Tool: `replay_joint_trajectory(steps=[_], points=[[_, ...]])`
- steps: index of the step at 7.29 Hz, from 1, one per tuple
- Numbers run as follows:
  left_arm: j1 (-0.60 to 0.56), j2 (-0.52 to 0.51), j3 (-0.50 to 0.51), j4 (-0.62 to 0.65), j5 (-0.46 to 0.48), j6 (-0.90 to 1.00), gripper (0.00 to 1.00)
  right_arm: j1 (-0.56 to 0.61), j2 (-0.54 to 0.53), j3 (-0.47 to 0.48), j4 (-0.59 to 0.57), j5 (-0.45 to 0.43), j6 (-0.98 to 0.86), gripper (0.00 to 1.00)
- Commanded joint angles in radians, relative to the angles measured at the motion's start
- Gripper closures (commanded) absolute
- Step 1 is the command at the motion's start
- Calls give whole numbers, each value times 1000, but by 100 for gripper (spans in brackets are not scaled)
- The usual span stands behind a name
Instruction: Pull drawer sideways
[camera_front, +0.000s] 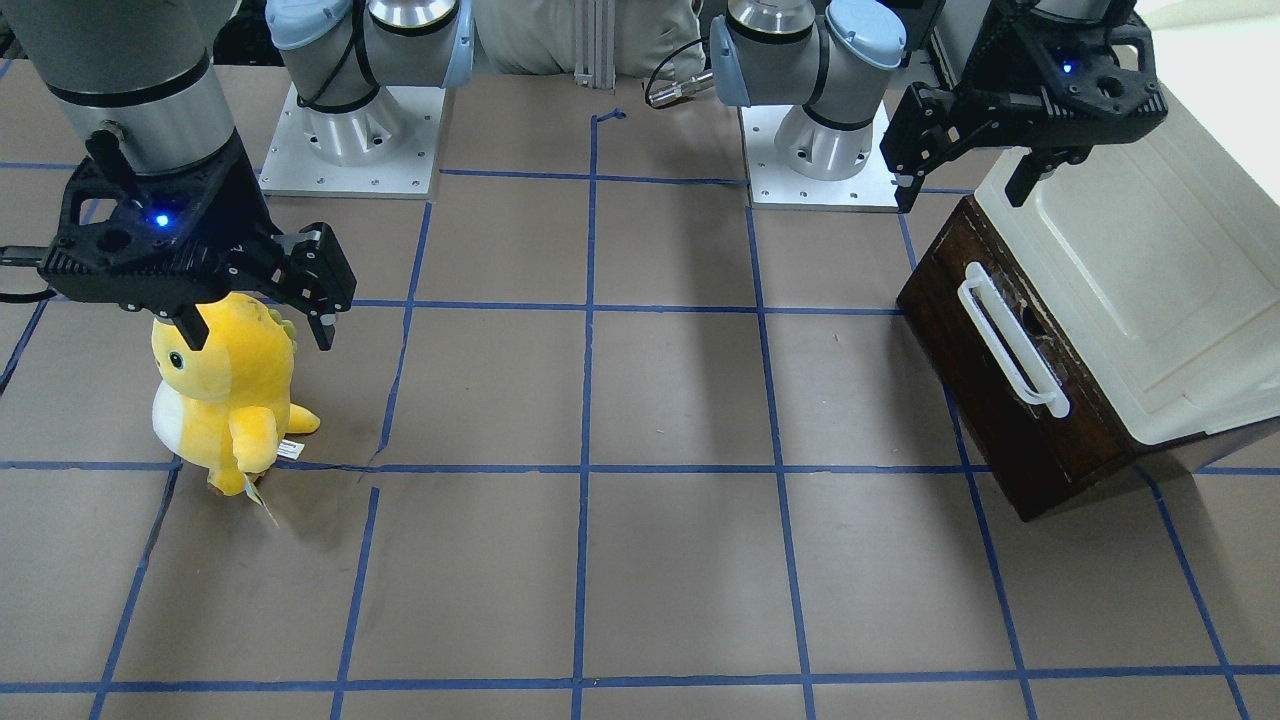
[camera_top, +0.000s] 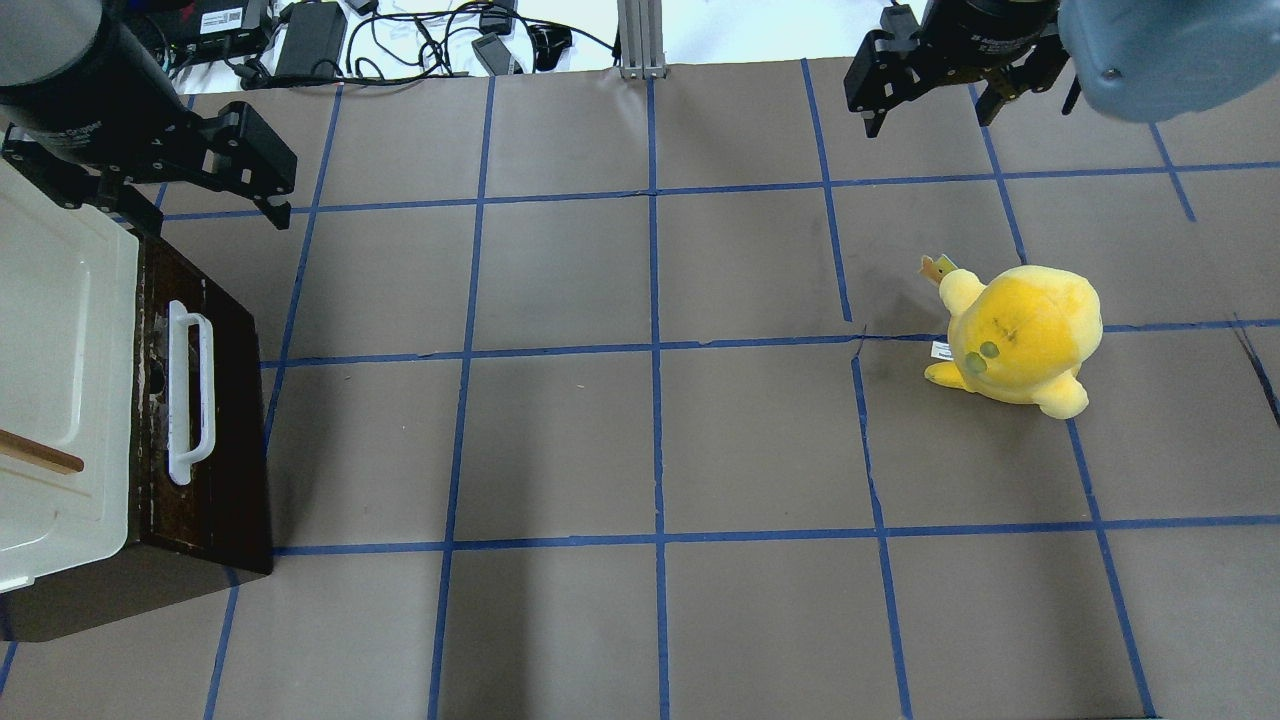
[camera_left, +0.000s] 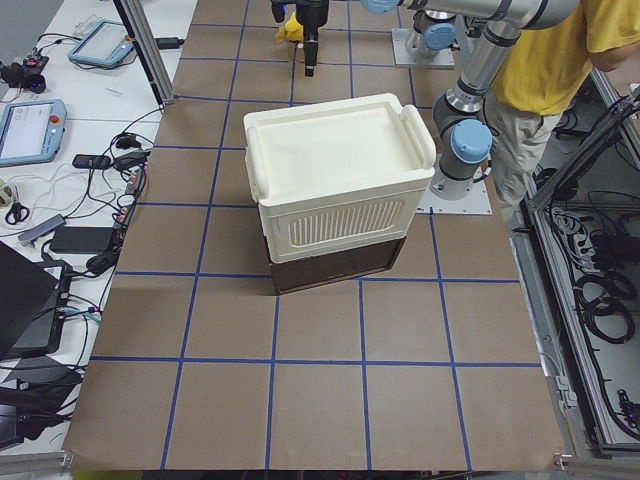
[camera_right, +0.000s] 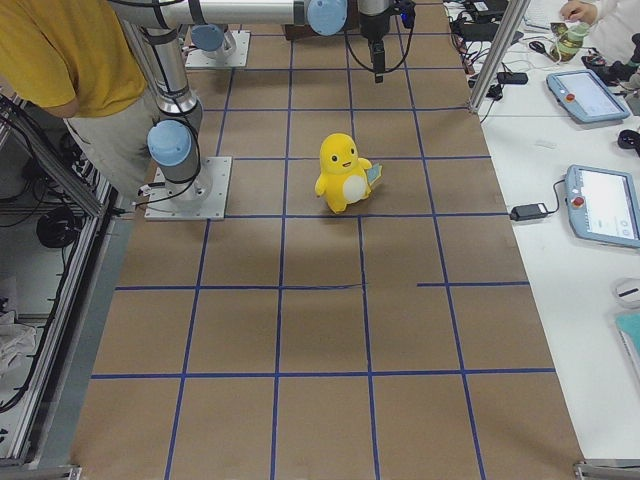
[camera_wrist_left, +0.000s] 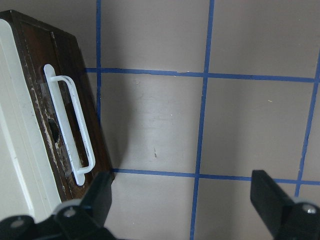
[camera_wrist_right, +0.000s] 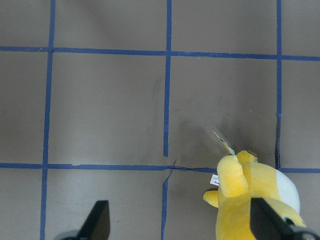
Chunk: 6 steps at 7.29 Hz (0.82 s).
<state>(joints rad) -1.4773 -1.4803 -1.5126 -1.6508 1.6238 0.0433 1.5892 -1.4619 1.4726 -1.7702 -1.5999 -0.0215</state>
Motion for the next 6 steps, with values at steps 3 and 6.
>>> replay_joint_trajectory(steps=[3, 6], points=[[-2, 2, 0, 0, -1, -2, 0, 0, 0, 0, 0, 0, 0, 0], [-3, -8, -17, 6, -12, -14, 0, 0, 0, 0, 0, 1, 0, 0]])
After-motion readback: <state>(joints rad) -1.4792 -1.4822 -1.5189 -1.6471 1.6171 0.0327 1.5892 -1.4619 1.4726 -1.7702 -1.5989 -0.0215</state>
